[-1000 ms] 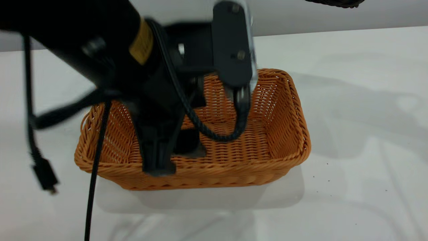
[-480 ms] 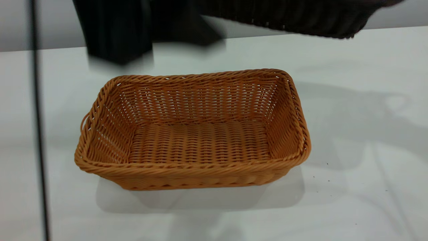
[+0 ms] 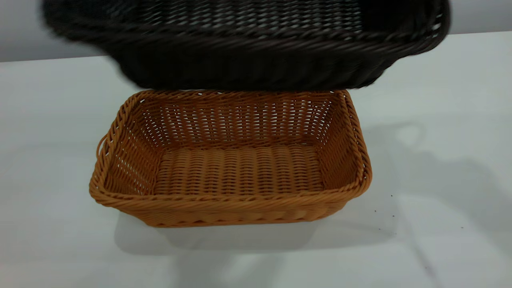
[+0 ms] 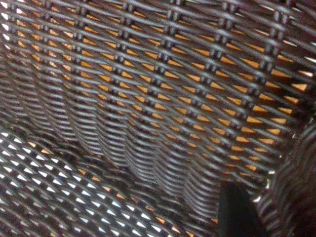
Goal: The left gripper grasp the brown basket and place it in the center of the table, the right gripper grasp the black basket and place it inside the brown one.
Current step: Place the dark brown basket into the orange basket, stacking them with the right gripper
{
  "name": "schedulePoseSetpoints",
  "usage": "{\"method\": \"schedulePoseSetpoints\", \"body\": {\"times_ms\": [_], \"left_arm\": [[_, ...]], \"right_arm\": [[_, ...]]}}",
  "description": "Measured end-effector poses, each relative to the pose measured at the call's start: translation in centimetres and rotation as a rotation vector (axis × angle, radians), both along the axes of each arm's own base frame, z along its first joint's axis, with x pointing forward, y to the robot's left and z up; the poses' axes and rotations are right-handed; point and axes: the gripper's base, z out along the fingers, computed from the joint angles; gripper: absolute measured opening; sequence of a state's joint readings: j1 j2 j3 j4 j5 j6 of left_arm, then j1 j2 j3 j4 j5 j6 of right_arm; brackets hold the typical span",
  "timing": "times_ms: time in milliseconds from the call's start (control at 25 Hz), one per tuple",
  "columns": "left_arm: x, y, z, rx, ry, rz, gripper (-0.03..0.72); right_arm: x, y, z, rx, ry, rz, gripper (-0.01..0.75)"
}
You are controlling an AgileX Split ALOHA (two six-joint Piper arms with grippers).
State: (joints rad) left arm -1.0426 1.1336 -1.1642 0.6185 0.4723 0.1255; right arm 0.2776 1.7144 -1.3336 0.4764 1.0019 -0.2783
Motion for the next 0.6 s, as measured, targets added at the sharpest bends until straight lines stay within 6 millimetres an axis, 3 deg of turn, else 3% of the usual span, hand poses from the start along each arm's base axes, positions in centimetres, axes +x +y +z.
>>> {"method": "schedulePoseSetpoints", "body": {"times_ms": [200,600], "left_arm": [[0.0,-0.1,0.1,-0.009,-0.004,-0.007,0.482],[0.1,-0.3,-0.1,-0.024,0.020,-0.003,0.482]], "right_arm": [[-0.7,2.5,-0.8,-0.001,0.021,0.067,0.288],[1.0,3.5,-5.7,0.012,0.149,0.033,0.288]]}}
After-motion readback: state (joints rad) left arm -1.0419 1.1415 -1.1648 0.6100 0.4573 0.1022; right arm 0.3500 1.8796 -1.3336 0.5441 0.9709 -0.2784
